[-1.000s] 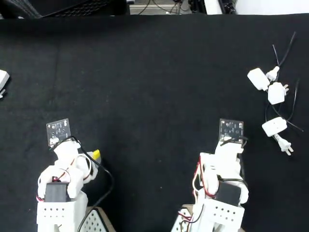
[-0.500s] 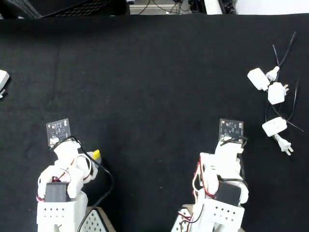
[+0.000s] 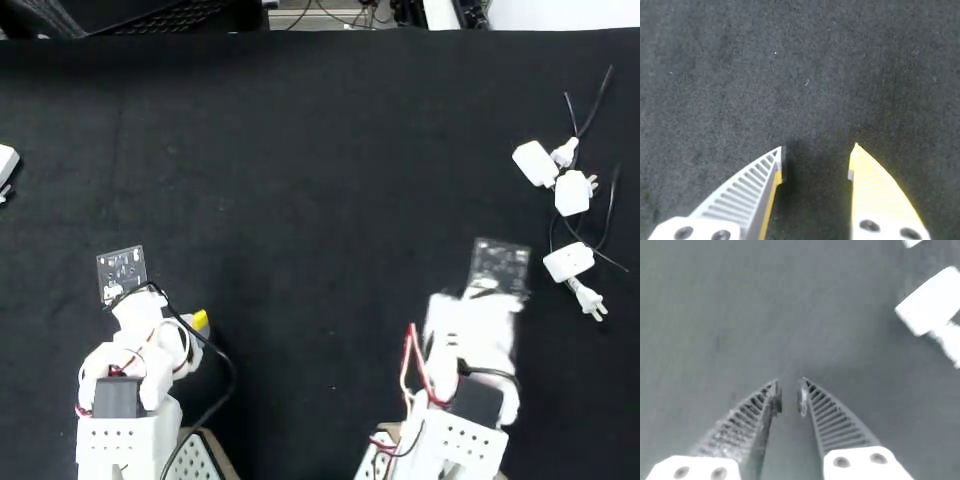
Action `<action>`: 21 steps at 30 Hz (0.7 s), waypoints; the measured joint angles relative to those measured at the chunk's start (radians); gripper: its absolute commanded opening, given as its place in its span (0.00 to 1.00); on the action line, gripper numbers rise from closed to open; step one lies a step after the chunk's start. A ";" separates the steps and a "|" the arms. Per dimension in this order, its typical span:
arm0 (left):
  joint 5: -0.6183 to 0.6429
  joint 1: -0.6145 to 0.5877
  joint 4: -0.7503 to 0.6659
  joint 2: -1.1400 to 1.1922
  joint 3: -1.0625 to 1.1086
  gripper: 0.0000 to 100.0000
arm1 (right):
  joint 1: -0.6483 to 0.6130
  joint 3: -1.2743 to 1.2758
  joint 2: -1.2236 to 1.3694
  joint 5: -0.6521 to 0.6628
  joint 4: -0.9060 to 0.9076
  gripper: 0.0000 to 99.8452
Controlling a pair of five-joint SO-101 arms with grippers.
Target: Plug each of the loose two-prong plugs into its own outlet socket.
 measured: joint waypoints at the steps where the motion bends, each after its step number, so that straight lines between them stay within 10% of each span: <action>1: 0.000 0.000 0.000 0.000 0.000 0.22 | 0.037 0.000 0.000 0.000 -0.051 0.08; 21: 0.000 0.006 0.000 0.000 0.000 0.22 | 0.371 0.000 0.000 0.072 -0.428 0.09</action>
